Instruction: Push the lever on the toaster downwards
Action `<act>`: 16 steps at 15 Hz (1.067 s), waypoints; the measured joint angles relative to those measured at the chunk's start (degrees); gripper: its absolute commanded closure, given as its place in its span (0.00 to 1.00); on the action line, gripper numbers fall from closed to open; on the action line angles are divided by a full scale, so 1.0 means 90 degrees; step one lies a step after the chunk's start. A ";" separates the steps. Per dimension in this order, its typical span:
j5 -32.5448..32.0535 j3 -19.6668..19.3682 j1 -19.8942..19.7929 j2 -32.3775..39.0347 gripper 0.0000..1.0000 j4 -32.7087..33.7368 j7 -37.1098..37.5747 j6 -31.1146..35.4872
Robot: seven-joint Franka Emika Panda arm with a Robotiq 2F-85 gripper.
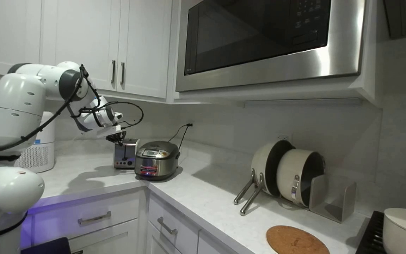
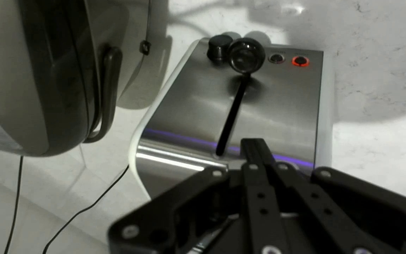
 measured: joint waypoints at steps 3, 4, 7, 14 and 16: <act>-0.0003 0.0071 0.0040 -0.0133 0.73 0.0129 -0.0008 -0.0031; 0.0012 0.0098 0.0041 -0.0169 0.66 0.0164 -0.0017 -0.0049; 0.0095 0.0166 0.0040 -0.0287 0.44 0.0251 -0.0105 -0.0199; 0.0129 0.0325 0.0035 -0.0694 0.00 0.0381 -0.0127 -0.1393; 0.0363 0.0417 0.0031 -0.0826 0.00 0.0415 -0.0156 -0.2047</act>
